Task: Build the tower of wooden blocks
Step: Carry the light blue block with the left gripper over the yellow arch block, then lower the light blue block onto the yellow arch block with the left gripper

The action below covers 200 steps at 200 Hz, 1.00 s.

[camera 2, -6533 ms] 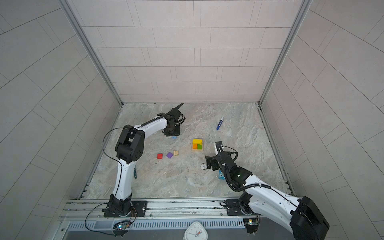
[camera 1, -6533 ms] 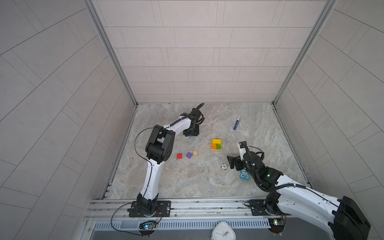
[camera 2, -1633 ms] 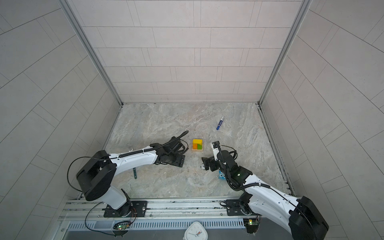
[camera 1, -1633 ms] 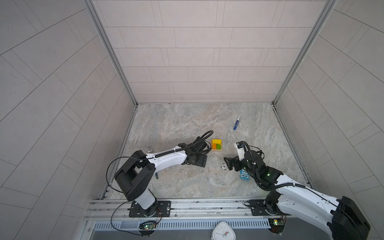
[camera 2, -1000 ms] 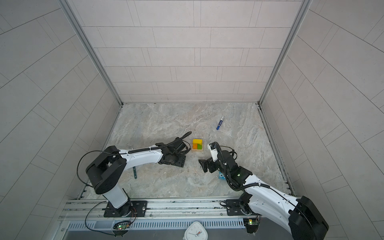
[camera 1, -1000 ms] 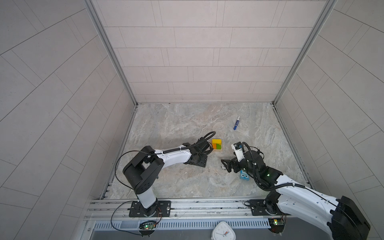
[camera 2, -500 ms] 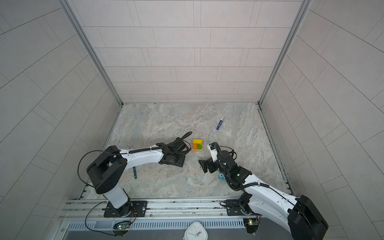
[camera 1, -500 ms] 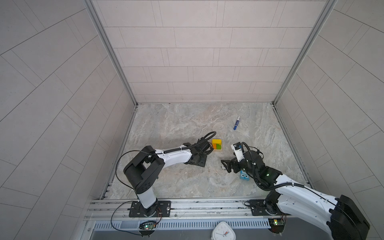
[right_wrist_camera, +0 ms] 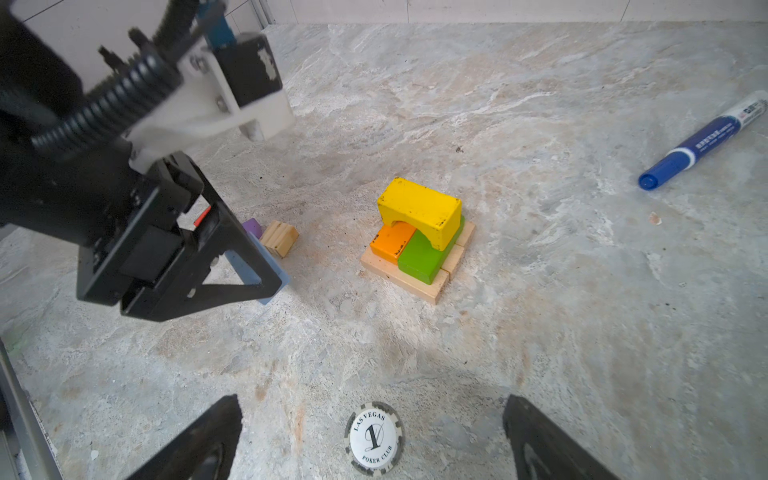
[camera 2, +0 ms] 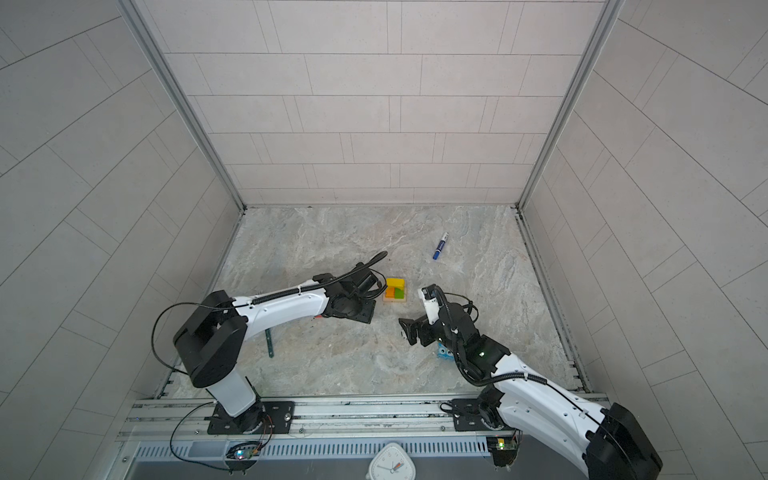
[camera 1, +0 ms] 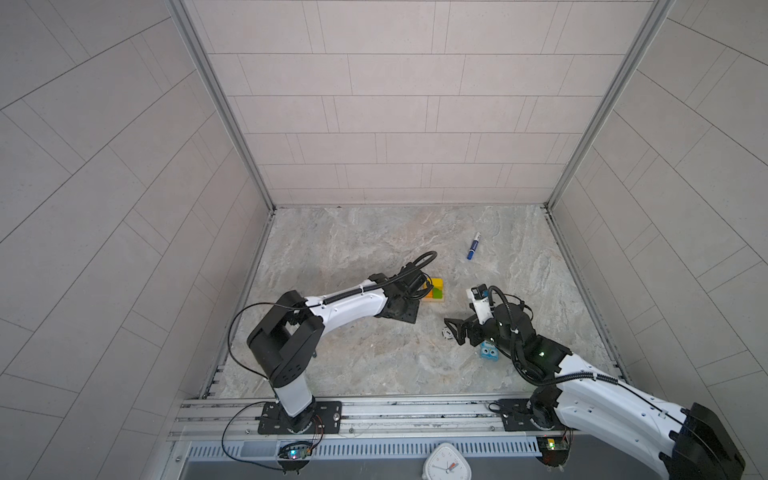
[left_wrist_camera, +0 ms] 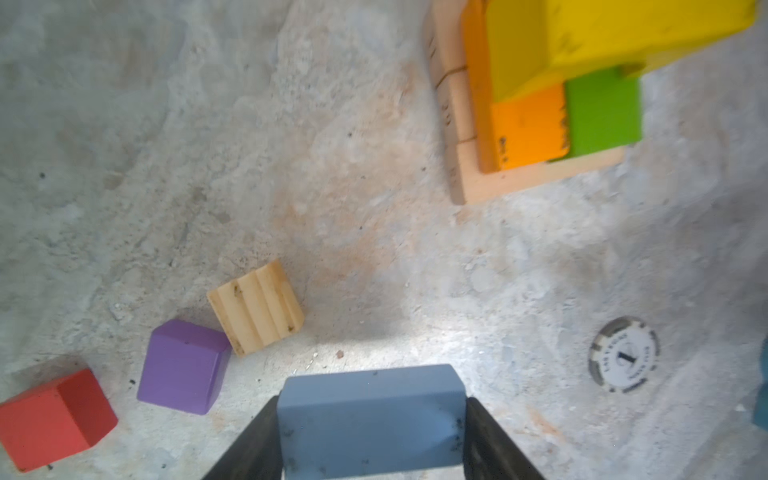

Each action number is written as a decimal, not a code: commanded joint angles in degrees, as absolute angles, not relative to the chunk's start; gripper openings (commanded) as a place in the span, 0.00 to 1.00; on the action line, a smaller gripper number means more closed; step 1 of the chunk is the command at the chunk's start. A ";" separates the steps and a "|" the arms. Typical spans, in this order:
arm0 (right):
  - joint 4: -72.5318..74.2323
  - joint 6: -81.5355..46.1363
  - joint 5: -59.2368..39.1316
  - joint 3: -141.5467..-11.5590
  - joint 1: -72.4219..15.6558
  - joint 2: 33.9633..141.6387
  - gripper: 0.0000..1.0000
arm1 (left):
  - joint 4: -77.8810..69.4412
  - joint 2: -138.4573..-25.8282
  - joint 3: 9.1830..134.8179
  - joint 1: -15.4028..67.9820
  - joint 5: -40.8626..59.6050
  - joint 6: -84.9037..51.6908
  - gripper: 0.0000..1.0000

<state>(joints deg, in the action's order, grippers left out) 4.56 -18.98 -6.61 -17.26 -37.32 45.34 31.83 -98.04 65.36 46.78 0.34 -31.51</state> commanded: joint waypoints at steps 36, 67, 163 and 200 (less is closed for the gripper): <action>2.93 -20.81 -7.80 -15.74 -37.24 42.84 1.00 | 39.23 -101.90 77.60 46.76 0.43 -30.37 0.52; 1.44 -22.13 -7.05 -14.74 -37.19 39.77 0.99 | 41.62 -105.45 84.54 46.67 0.95 -30.51 0.52; -3.00 -23.69 -7.60 -13.22 -37.79 33.63 1.00 | 43.95 -115.25 98.95 46.67 0.71 -32.69 0.52; -3.73 -23.91 -7.14 -13.01 -38.04 32.71 0.99 | 43.86 -117.93 101.86 46.32 0.89 -33.22 0.52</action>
